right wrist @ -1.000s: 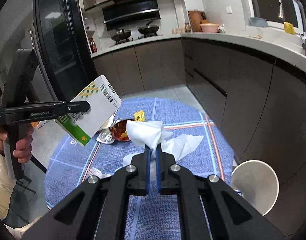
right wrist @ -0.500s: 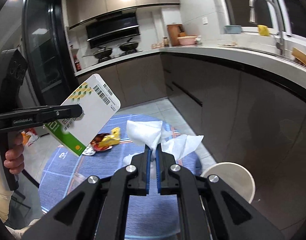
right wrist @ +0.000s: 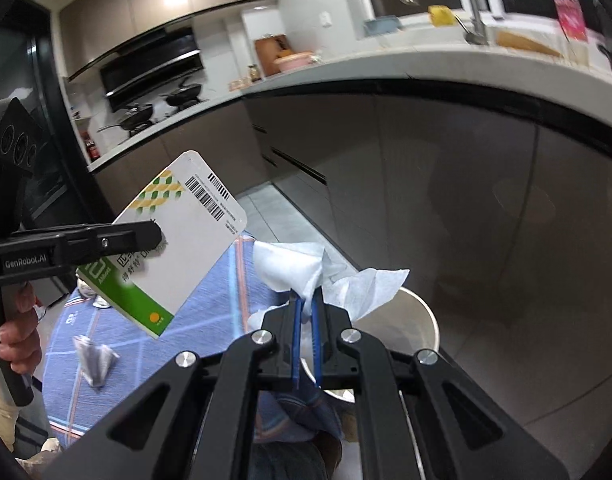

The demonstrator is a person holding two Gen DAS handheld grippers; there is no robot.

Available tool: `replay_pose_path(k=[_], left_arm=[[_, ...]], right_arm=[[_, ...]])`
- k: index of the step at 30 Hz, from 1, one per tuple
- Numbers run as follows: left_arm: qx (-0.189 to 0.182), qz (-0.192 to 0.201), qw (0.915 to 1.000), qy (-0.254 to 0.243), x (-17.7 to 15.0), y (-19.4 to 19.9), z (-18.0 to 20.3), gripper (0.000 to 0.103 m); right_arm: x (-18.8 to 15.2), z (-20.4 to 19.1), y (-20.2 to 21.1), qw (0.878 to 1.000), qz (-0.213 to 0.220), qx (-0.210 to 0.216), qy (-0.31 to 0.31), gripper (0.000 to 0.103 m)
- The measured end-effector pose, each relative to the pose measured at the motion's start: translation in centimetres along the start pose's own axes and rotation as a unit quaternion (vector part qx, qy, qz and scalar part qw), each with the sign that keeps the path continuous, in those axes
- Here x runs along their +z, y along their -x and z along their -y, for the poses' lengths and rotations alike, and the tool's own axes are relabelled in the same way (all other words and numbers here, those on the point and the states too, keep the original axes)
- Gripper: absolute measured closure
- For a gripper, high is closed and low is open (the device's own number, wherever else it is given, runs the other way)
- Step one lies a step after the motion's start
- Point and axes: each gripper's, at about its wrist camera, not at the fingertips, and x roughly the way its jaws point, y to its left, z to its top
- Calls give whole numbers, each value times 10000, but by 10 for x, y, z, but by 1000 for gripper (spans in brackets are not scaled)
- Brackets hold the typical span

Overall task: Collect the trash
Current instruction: 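Carry the Dicetel box with the left tool while the right tool carries the tissue to the bin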

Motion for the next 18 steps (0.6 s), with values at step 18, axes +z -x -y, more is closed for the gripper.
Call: replay_pose_path(k=[18], left_arm=[[-191,-1040,9944,-59,1,-162,0,86]], right_arm=[[-43,77,-86,9946,-897,-68,-519,96]])
